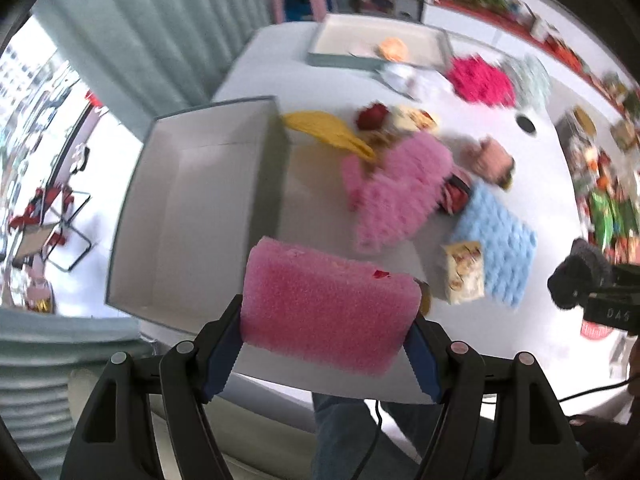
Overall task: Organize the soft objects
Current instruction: 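Carry the sponge and sock into the grey box and release both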
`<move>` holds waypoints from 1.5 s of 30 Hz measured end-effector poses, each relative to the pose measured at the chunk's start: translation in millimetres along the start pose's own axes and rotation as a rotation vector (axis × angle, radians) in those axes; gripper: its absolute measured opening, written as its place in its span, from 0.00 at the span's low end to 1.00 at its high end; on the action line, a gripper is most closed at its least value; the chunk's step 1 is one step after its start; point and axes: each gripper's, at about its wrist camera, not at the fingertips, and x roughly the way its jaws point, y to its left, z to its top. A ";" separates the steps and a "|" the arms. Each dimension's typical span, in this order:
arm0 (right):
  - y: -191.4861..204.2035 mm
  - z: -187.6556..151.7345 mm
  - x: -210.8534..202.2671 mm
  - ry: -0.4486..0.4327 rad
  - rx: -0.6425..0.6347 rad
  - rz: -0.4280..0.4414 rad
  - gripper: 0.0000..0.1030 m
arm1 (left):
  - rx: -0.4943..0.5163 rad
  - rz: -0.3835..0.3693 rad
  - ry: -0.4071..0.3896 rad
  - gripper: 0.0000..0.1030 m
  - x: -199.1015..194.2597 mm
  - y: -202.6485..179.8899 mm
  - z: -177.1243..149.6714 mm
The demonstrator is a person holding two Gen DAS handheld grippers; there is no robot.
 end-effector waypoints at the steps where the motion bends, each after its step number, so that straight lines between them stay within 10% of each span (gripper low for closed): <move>1: 6.0 3.3 -0.8 -0.002 -0.010 0.004 0.63 | -0.027 0.008 -0.008 0.72 -2.4 10.1 2.6; 22: 219.8 89.9 -2.8 -0.072 -0.087 0.094 0.63 | -0.100 -0.026 -0.042 0.72 33.8 188.4 60.4; 45: 333.3 181.9 68.3 0.024 -0.219 0.025 0.64 | -0.192 -0.131 0.122 0.72 128.9 219.3 55.6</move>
